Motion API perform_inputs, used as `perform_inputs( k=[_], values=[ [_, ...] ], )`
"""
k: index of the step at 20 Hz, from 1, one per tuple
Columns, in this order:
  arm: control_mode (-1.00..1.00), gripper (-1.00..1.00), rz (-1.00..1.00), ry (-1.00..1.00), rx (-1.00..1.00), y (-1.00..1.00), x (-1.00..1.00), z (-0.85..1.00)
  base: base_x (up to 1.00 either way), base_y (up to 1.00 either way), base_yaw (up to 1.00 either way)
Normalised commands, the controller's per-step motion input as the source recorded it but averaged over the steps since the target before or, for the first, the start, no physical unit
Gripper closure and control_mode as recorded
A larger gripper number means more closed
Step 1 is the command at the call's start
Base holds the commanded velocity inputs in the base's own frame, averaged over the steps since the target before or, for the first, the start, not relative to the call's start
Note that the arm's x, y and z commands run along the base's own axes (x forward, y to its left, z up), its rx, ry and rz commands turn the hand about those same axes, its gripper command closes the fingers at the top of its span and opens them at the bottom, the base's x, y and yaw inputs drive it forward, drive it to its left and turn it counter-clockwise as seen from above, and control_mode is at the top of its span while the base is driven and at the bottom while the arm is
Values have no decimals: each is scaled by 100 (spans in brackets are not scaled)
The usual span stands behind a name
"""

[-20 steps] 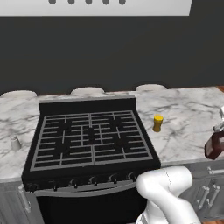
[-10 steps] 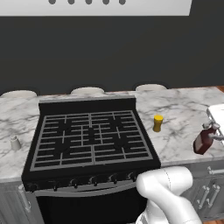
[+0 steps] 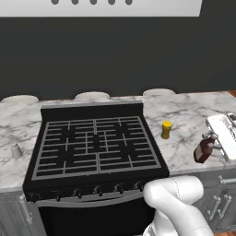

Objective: Collect the turmeric, ketchup, and shaker from the cabinet and place them next to the stove.

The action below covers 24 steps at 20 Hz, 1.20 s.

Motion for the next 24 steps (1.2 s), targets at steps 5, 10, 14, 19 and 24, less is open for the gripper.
perform_inputs(
  k=[5, 10, 14, 19, 24],
  values=[
    [-100, 100, 0, 0, 0, 2, 34, -31, 0, 0, 0],
    [-100, 100, 0, 2, 0, 0, 38, -24, 0, 0, 0],
    [-100, 100, 0, 4, 0, 0, 39, -23, 0, 0, 0],
    [-100, 100, 0, 5, -1, 0, 35, -21, 0, 0, 0],
    [-100, 100, 0, 4, -2, -1, 30, -22, 0, 0, 0]
  ],
)
